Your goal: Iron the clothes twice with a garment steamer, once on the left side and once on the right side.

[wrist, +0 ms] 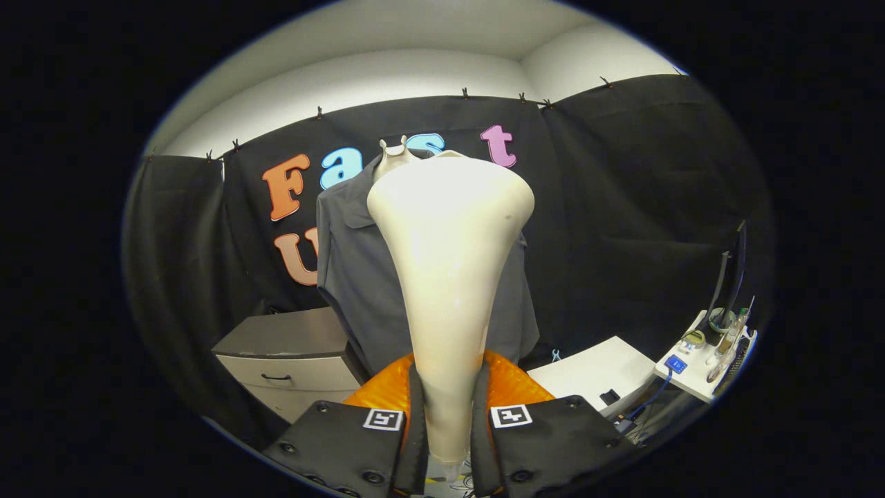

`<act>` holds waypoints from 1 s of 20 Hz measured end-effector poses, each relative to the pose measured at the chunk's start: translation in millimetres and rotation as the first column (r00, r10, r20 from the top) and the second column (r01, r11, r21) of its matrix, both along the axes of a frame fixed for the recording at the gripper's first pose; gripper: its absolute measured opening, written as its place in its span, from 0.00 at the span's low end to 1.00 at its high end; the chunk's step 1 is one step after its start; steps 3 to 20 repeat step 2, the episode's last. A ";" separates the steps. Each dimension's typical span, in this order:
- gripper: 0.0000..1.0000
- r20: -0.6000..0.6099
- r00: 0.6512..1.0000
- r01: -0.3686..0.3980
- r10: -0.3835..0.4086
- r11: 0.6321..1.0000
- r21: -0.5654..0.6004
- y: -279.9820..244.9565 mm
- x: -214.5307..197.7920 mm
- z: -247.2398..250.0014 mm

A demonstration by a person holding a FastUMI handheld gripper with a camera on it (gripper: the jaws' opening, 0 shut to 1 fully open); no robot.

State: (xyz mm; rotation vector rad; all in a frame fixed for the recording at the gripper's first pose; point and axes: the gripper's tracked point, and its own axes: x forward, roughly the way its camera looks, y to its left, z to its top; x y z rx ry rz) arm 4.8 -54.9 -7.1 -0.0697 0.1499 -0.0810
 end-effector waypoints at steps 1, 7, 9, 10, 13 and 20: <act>0.32 -0.002 1.000 0.007 -0.007 1.000 0.002 -3.2 -1.1 -1.0; 0.32 -0.005 1.000 0.009 -0.009 1.000 0.002 -4.0 -2.6 -2.0; 0.32 -0.005 1.000 0.009 -0.009 1.000 0.002 -4.0 -2.6 -2.0; 0.32 -0.005 1.000 0.009 -0.009 1.000 0.002 -4.0 -2.6 -2.0; 0.32 -0.005 1.000 0.009 -0.009 1.000 0.002 -4.0 -2.6 -2.0; 0.32 -0.005 1.000 0.009 -0.009 1.000 0.002 -4.0 -2.6 -2.0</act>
